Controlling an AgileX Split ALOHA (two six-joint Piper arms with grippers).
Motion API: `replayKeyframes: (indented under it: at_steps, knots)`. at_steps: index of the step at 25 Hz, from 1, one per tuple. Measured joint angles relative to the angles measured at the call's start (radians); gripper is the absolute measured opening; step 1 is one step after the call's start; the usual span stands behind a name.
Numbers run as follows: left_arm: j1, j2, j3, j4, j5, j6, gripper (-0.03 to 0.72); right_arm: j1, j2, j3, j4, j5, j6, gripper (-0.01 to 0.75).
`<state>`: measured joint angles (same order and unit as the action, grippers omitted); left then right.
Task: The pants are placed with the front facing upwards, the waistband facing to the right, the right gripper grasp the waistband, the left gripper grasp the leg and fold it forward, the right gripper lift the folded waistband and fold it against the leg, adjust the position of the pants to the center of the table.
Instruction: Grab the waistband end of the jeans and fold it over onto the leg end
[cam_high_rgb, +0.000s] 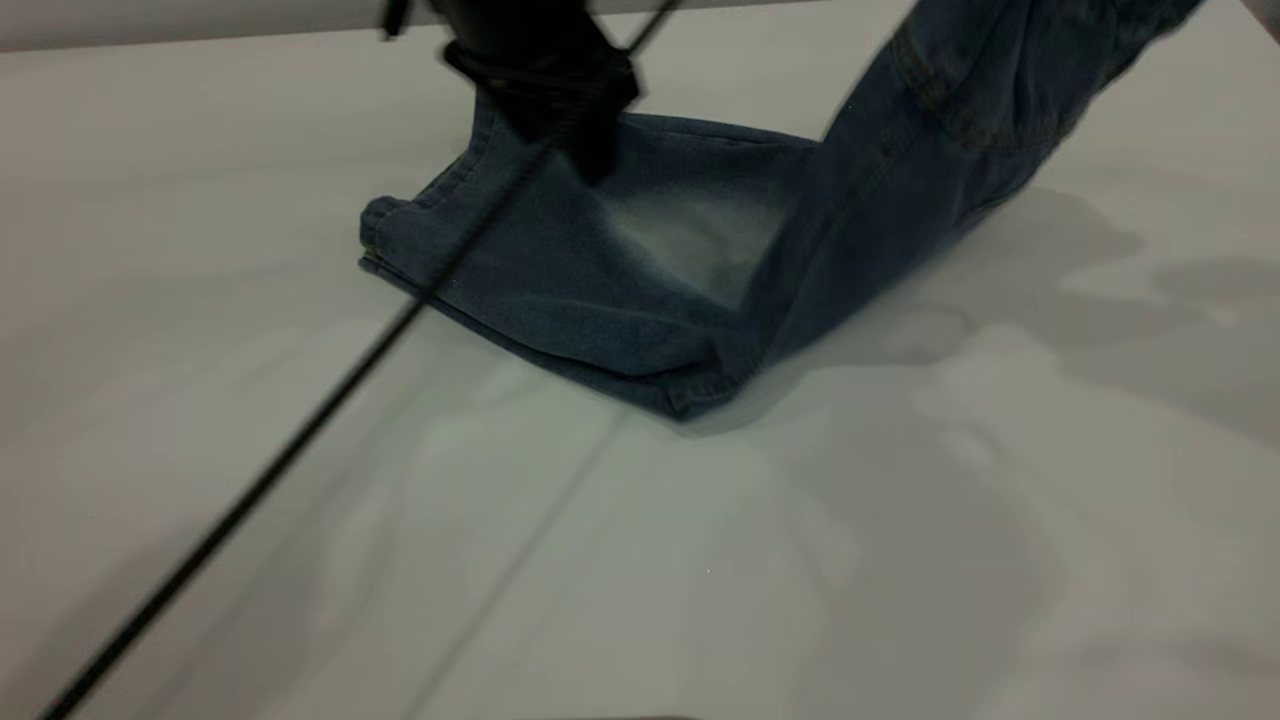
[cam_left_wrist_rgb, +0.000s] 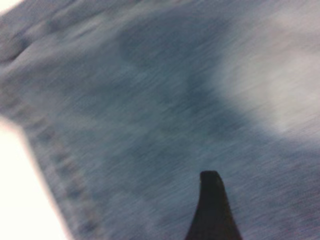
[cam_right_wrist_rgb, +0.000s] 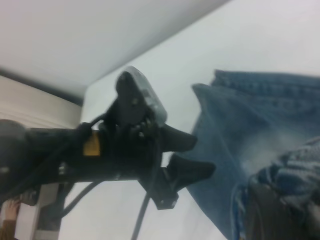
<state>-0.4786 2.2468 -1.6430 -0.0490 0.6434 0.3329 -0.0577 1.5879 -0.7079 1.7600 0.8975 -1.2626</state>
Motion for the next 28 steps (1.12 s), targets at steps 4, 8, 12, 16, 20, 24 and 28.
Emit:
replayKeyframes:
  at_steps: [4,8,12,16,20,24,28]
  knots:
    - [0.039,0.036,0.000,0.019,0.008,-0.001,0.453,0.000,-0.003,-0.024,0.001,0.006,0.000,0.046]
    - [0.040,0.088,0.000,0.019,0.014,-0.001,0.447,0.000,-0.003,-0.026,0.002,0.026,-0.001,0.046]
    - [0.024,0.132,0.000,0.018,0.017,-0.001,0.444,0.000,-0.003,-0.028,0.009,0.069,-0.016,0.046]
    - [-0.016,0.142,0.000,0.023,0.019,-0.001,0.444,0.000,-0.003,-0.028,0.010,0.113,-0.044,0.046]
    - [-0.068,0.143,0.000,-0.007,0.018,-0.001,0.444,0.000,-0.003,-0.028,0.010,0.157,-0.074,0.046]
    - [-0.087,0.141,-0.001,-0.017,0.018,-0.001,0.444,0.000,-0.003,-0.028,0.010,0.170,-0.087,0.046]
    - [-0.053,0.103,0.000,-0.013,0.039,-0.001,0.444,0.000,-0.003,-0.028,0.010,0.170,-0.087,0.046]
